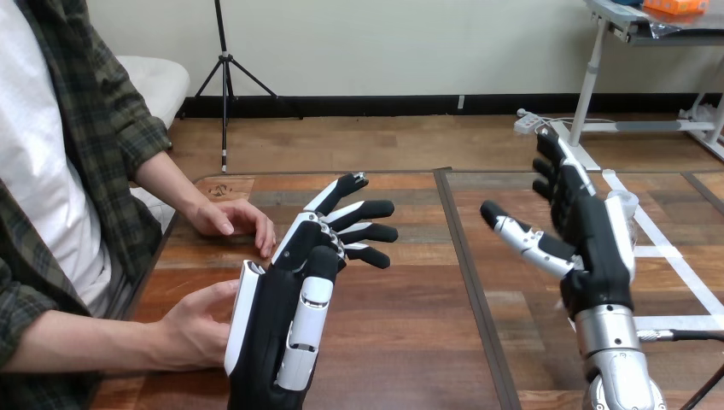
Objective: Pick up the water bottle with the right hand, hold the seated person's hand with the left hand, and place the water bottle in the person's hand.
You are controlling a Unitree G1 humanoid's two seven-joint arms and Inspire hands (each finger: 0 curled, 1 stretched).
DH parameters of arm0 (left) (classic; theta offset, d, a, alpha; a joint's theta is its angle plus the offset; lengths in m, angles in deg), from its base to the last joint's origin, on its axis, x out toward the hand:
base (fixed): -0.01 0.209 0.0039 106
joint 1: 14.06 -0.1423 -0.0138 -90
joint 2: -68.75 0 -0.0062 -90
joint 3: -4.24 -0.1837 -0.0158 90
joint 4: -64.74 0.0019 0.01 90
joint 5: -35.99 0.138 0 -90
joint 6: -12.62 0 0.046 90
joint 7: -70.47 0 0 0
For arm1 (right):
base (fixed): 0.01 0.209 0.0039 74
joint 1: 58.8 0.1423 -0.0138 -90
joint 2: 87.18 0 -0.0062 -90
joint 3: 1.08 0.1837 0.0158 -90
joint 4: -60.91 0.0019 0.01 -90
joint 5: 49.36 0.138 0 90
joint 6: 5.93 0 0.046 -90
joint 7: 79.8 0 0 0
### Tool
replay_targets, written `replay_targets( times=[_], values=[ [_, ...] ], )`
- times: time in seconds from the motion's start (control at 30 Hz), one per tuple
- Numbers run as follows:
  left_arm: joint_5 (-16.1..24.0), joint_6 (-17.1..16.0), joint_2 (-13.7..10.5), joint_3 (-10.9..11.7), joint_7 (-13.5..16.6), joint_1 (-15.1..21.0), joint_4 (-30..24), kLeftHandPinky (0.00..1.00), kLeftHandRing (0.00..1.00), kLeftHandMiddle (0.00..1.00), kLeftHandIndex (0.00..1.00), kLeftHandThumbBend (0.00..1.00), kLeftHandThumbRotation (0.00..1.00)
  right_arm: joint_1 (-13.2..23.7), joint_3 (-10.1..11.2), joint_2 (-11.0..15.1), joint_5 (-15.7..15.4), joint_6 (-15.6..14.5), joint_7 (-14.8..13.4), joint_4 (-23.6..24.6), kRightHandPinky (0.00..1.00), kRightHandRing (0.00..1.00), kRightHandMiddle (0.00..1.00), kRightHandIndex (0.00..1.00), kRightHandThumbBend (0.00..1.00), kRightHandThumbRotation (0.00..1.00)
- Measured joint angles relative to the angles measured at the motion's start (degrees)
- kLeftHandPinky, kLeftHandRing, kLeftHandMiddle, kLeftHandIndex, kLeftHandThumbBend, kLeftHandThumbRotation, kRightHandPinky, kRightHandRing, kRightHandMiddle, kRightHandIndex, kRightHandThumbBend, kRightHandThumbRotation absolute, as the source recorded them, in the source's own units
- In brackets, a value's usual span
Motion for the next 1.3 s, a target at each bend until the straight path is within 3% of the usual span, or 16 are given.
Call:
replay_targets(
  times=[0.37, 0.6, 1.0, 1.3],
  values=[
    [-0.05, 0.26, 0.00, 0.00, -0.03, 0.00, 0.00, 0.55, 0.67, 0.74, 0.84, 0.35, 1.00, 0.00, 0.30, 0.15, -0.57, 4.03, -2.32, 1.63, 0.82, 0.88, 0.89, 0.84, 0.68, 0.01],
    [0.04, 0.26, 0.00, 0.03, 0.01, 0.02, 0.00, 0.54, 0.67, 0.74, 0.84, 0.34, 1.00, -0.04, 0.50, 0.10, -1.51, 4.90, -4.76, 3.75, 0.84, 0.89, 0.88, 0.82, 0.68, 0.01],
    [0.05, 0.26, 0.01, 0.09, 0.16, 0.09, 0.03, 0.54, 0.66, 0.74, 0.84, 0.35, 1.00, -0.21, 0.95, -0.33, -0.79, 6.83, -6.10, 8.54, 0.85, 0.89, 0.87, 0.81, 0.64, 0.00],
    [0.06, 0.28, 0.02, 0.04, 0.16, 0.15, 0.04, 0.54, 0.66, 0.74, 0.84, 0.34, 1.00, -0.18, 1.30, -0.52, -2.74, 7.87, -9.42, 10.27, 0.84, 0.90, 0.88, 0.81, 0.62, 0.00]
  ],
)
